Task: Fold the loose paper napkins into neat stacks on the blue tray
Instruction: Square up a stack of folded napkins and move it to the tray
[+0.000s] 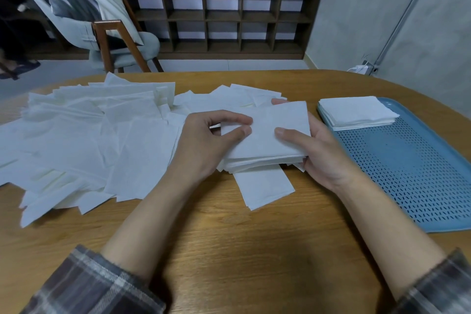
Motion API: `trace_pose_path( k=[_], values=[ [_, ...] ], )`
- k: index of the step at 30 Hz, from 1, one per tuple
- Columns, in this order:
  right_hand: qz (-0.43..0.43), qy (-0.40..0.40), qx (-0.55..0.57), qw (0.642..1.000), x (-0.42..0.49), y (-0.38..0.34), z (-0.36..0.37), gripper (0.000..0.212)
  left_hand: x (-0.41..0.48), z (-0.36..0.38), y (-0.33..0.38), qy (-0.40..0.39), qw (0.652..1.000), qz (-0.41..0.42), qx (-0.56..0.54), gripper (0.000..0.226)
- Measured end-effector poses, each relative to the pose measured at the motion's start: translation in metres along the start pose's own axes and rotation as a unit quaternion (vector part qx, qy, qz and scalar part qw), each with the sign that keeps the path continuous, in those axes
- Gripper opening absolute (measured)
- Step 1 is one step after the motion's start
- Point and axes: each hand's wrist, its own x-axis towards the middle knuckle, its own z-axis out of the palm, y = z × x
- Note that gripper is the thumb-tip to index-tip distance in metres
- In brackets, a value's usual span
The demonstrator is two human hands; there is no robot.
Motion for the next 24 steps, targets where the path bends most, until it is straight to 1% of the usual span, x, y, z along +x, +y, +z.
trace_pose_path(
  k=[6, 9, 11, 12, 13, 14, 16, 17, 18, 21, 22, 24],
  values=[
    [-0.024, 0.013, -0.048, 0.998, 0.002, 0.002, -0.002, 0.055, 0.000, 0.003, 0.000, 0.004, 0.999, -0.013, 0.032, 0.010],
    [-0.047, 0.023, -0.066, 0.996, 0.003, 0.001, -0.002, 0.062, -0.001, 0.004, -0.002, 0.020, 0.998, -0.008, 0.051, 0.007],
    [-0.063, 0.023, -0.042, 0.997, 0.002, 0.000, -0.002, 0.070, 0.000, 0.006, -0.003, 0.047, 0.996, -0.002, 0.072, 0.011],
    [-0.068, 0.018, -0.011, 0.997, 0.002, -0.001, -0.003, 0.074, 0.000, 0.006, -0.003, 0.060, 0.995, -0.007, 0.073, 0.019],
    [-0.070, 0.009, 0.024, 0.997, 0.001, -0.002, -0.005, 0.077, 0.000, 0.007, -0.002, 0.061, 0.996, -0.022, 0.057, 0.029],
    [-0.070, 0.000, 0.052, 0.996, 0.000, -0.003, -0.006, 0.080, 0.000, 0.008, -0.001, 0.043, 0.998, -0.047, 0.017, 0.039],
    [-0.067, -0.012, 0.059, 0.996, -0.001, -0.003, -0.007, 0.084, -0.001, 0.009, 0.001, -0.027, 0.989, -0.100, -0.103, 0.051],
    [-0.066, -0.008, 0.039, 0.997, -0.001, -0.002, -0.006, 0.085, -0.001, 0.010, 0.001, -0.052, 0.981, -0.115, -0.148, 0.052],
    [-0.066, 0.002, 0.012, 0.998, -0.001, -0.001, -0.004, 0.086, -0.002, 0.012, 0.002, -0.062, 0.977, -0.116, -0.166, 0.052],
    [-0.081, 0.039, -0.114, 0.989, -0.004, 0.000, 0.000, 0.089, -0.005, 0.018, 0.001, -0.049, 0.989, -0.079, -0.111, 0.052],
    [-0.088, 0.043, -0.140, 0.985, -0.005, -0.002, 0.002, 0.091, -0.006, 0.019, 0.000, -0.046, 0.992, -0.069, -0.099, 0.053],
    [-0.092, 0.059, -0.156, 0.982, -0.007, -0.004, 0.005, 0.093, -0.007, 0.019, -0.003, -0.042, 0.995, -0.055, -0.074, 0.055]
  ],
)
